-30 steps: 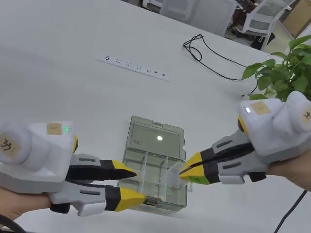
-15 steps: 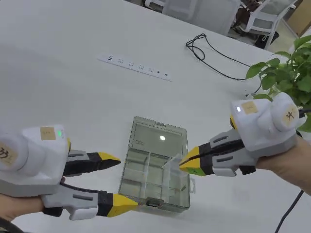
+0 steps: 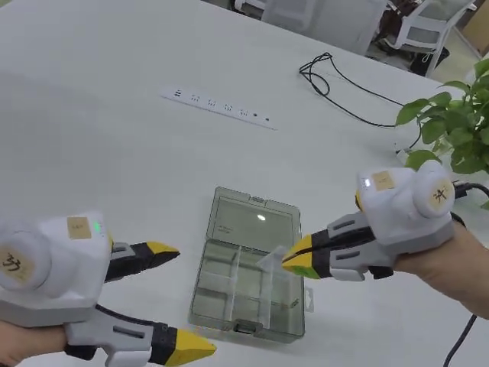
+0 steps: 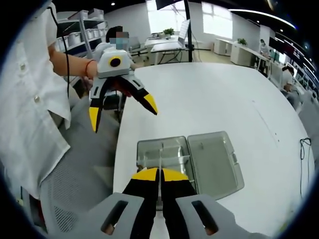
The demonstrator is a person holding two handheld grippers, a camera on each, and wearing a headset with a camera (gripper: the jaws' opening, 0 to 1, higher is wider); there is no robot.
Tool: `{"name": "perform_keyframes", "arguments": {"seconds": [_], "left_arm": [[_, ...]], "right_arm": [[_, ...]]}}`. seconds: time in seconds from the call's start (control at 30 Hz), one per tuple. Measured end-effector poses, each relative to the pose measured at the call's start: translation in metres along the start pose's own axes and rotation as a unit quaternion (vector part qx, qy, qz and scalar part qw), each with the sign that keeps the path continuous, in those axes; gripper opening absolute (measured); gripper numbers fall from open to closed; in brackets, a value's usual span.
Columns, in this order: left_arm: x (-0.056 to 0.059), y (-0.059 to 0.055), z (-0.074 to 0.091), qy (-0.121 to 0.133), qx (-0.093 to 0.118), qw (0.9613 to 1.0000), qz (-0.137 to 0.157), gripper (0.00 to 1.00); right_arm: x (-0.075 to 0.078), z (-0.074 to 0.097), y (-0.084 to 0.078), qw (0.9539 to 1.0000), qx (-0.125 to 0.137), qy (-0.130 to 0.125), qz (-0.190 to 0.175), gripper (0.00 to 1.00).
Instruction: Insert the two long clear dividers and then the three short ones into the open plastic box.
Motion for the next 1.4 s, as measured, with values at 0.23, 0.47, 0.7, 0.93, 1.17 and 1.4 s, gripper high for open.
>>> {"name": "perform_keyframes", "arguments": {"seconds": [0.23, 0.47, 0.7, 0.93, 1.17, 1.4], "left_arm": [[-0.002, -0.004, -0.002, 0.001, -0.007, 1.0, 0.0, 0.9], [-0.006, -0.006, -0.003, 0.003, -0.01, 0.9999, 0.006, 0.96], [-0.007, -0.007, -0.003, 0.004, -0.012, 0.9999, 0.009, 0.96], [-0.007, -0.007, -0.003, 0.003, -0.011, 0.9999, 0.01, 0.95], [-0.008, -0.006, -0.004, 0.003, -0.009, 0.9999, 0.011, 0.95], [-0.006, -0.006, -0.006, 0.001, -0.01, 0.9999, 0.012, 0.95]], "right_arm": [[0.008, -0.009, -0.01, 1.0, 0.0, -0.004, -0.002, 0.03], [0.01, -0.022, -0.018, 0.9997, 0.014, 0.001, -0.02, 0.03], [0.01, -0.026, -0.025, 0.9997, 0.011, 0.003, -0.02, 0.03], [0.01, -0.029, -0.029, 0.9999, 0.011, 0.003, -0.011, 0.03], [0.01, -0.031, -0.031, 0.9999, 0.015, 0.004, -0.005, 0.03], [0.003, -0.037, -0.03, 0.999, 0.0, 0.013, 0.042, 0.02]]}}
Point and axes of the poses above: the centre of the closed fingertips' face, and the gripper's own axes: z roughly backward along the fingers, x roughly to its right, y roughly out of its top, the point moved 7 cm from there along z, roughly backward along the fingers, and after that the axes turned 11 degrees about x, right-handed, at the moved point
